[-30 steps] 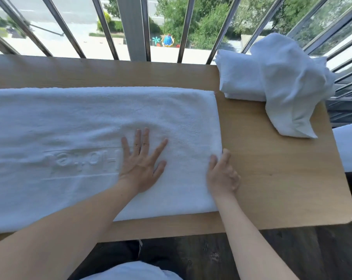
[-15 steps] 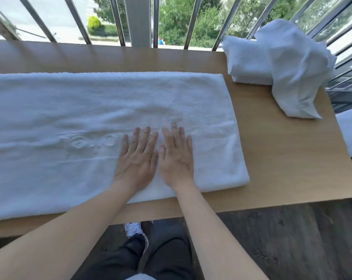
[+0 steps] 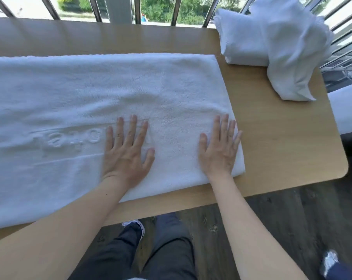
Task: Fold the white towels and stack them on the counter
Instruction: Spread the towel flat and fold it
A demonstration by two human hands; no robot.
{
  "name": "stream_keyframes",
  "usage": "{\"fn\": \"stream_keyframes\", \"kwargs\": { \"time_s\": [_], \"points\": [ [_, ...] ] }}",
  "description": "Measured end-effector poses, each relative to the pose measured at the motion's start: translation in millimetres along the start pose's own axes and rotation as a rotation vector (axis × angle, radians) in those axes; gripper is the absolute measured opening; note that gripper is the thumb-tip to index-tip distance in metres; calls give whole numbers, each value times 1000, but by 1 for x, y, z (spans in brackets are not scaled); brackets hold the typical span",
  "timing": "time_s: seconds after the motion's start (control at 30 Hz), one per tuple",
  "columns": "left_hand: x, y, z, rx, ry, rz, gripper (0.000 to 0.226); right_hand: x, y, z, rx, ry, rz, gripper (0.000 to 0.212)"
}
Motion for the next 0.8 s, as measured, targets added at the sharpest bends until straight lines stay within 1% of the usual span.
{"fn": "stream_keyframes", "kwargs": {
  "time_s": [0.03, 0.1, 0.13, 0.17, 0.23, 0.37, 0.43, 0.47, 0.5, 0.57, 0.6, 0.67, 0.73, 0.8],
  "points": [
    [-1, 0, 1, 1, -3, 0, 75, 21, 9, -2, -13, -56, 110, 63],
    [-1, 0, 3, 10, 9, 1, 76, 62, 29, -12, 27, -110, 361, 60],
    [-1, 0, 3, 18, 17, 6, 76, 73, 36, -18, 62, -101, 425, 60],
    [-1, 0, 3, 26, 19, 13, 76, 75, 38, -22, 87, -82, 440, 60],
    [-1, 0, 2, 22, 13, 19, 76, 57, 27, -23, 92, -46, 379, 60],
    [-1, 0, 4, 29, 32, 13, 74, 0, -4, -12, 136, 37, 127, 63],
    [0, 1, 5, 38, 50, 16, 72, -8, -15, -5, 130, 44, 11, 64],
    [1, -1, 5, 38, 74, 8, 70, -4, -18, -2, 105, 20, -16, 65],
    [1, -5, 6, 28, 101, -6, 69, 5, -21, 1, 63, -26, -2, 64],
    [3, -22, 11, -14, 157, -30, 65, 37, -28, 6, -6, -117, 146, 61],
    [6, -35, 15, -47, 186, -28, 63, 56, -33, 7, -12, -141, 255, 59],
    [13, -67, 24, -107, 212, 11, 59, 92, -46, 2, 46, -163, 436, 56],
    [23, -97, 31, -124, 197, 75, 56, 117, -62, -7, 129, -131, 507, 54],
    [30, -118, 32, -98, 156, 106, 57, 126, -82, -14, 146, -60, 488, 53]
  ]
}}
Point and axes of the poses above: each hand's wrist, its own y-axis away from the middle knuckle, its own z-axis out of the back of the hand, x = y × z, the point moved 2 cm from there along -y, towards the middle knuckle, and after that the axes turned 1 degree about y, right-handed, at the moved point
